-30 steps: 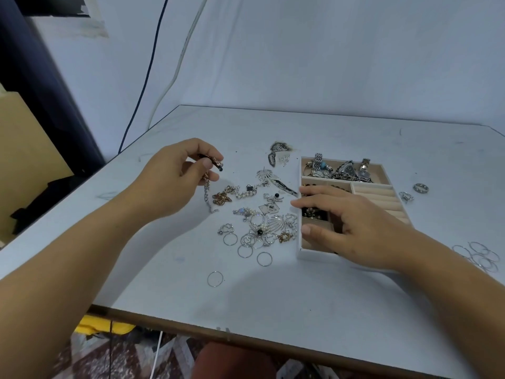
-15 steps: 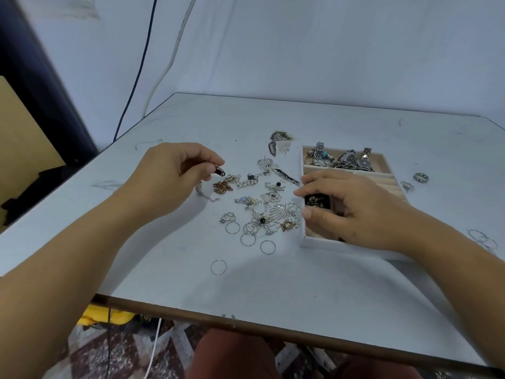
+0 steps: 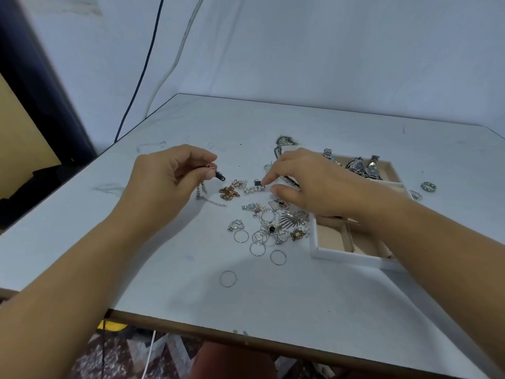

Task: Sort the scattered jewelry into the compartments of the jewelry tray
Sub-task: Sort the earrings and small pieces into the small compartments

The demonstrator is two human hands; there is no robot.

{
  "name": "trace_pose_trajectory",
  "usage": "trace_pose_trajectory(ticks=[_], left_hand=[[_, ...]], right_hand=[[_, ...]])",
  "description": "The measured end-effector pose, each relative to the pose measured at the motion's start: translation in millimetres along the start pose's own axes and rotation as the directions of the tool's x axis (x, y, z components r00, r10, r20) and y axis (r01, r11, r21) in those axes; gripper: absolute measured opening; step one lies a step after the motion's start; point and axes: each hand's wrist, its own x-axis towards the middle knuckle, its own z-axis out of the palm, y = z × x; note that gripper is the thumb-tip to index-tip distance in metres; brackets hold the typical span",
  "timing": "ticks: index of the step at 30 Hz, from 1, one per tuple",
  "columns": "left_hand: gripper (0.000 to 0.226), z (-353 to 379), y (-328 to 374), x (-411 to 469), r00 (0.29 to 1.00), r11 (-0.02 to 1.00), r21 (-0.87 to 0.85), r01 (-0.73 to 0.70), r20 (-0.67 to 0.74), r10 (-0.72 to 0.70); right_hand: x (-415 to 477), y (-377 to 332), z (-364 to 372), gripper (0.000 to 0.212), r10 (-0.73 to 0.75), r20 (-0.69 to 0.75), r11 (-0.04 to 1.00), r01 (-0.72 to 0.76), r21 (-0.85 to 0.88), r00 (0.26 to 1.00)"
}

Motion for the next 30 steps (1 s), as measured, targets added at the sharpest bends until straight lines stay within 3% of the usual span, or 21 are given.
trace_pose_trajectory(ticks=[7, 13, 19, 30], left_hand=[[0.011, 3, -2, -4, 1.0, 1.0, 0.011, -0.027, 0.006, 0.027], [0.01, 2, -1, -3, 0.998, 0.997, 0.053, -0.064, 0.015, 0.063], [0.01, 2, -1, -3, 0.996, 0.994, 0.067, -0.086, 0.004, 0.086], [0.011, 12, 37, 13, 0.995, 0.979, -0.177, -0.103, -0.023, 0.101]], right_hand=[[32, -2, 6, 0.029, 0.024, 0.135, 0.993, -0.008, -0.119, 0.991], [44, -5, 13, 0.016, -0.051, 0.079, 0.989, 0.061, -0.138, 0.996], [43, -5, 15, 0.014, -0.017, 0.133, 0.982, 0.042, -0.182, 0.991], [-11, 6, -47, 0.004, 0.1, -0.226, 0.979, -0.056, 0.194, 0.969]])
